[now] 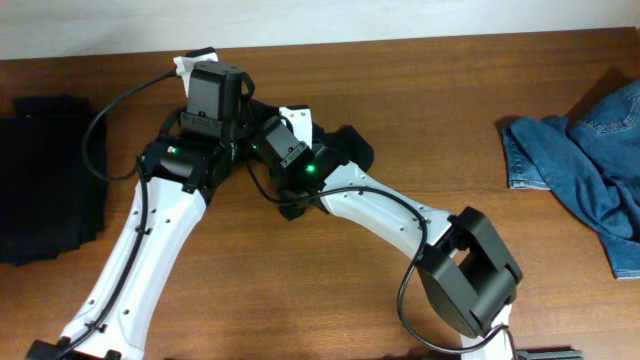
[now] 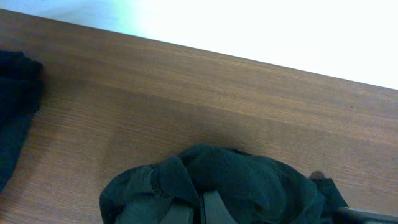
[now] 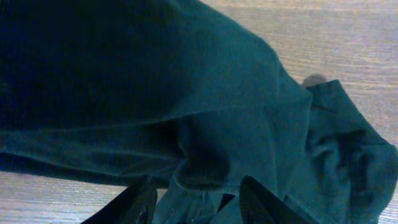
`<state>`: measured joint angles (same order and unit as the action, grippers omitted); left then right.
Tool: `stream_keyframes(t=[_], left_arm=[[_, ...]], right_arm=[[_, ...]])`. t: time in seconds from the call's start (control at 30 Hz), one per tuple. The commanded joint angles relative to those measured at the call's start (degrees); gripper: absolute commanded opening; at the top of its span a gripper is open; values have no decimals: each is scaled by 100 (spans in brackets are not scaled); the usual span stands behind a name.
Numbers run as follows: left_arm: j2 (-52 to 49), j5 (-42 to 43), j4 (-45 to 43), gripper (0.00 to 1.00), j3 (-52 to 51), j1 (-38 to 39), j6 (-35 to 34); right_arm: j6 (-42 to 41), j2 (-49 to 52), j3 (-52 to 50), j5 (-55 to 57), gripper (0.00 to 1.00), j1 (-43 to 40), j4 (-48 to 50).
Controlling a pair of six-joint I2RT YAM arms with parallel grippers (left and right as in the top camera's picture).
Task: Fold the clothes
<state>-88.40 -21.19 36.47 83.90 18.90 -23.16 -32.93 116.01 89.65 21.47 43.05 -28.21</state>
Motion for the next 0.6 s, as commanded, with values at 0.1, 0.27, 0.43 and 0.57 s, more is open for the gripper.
stream_keyframes(t=[0.1, 0.27, 0.43, 0.57], left_arm=[[155, 105, 22, 1, 37, 44, 57], [155, 103, 22, 2, 37, 44, 57], [155, 101, 22, 2, 37, 44, 57], [155, 103, 22, 1, 37, 44, 57]], right_arm=[[-61, 278, 50, 15, 50, -28, 127], [-57, 282, 50, 92, 46, -39, 118], [-42, 282, 46, 385, 22, -39, 2], [-33, 282, 46, 455, 8, -44, -42]])
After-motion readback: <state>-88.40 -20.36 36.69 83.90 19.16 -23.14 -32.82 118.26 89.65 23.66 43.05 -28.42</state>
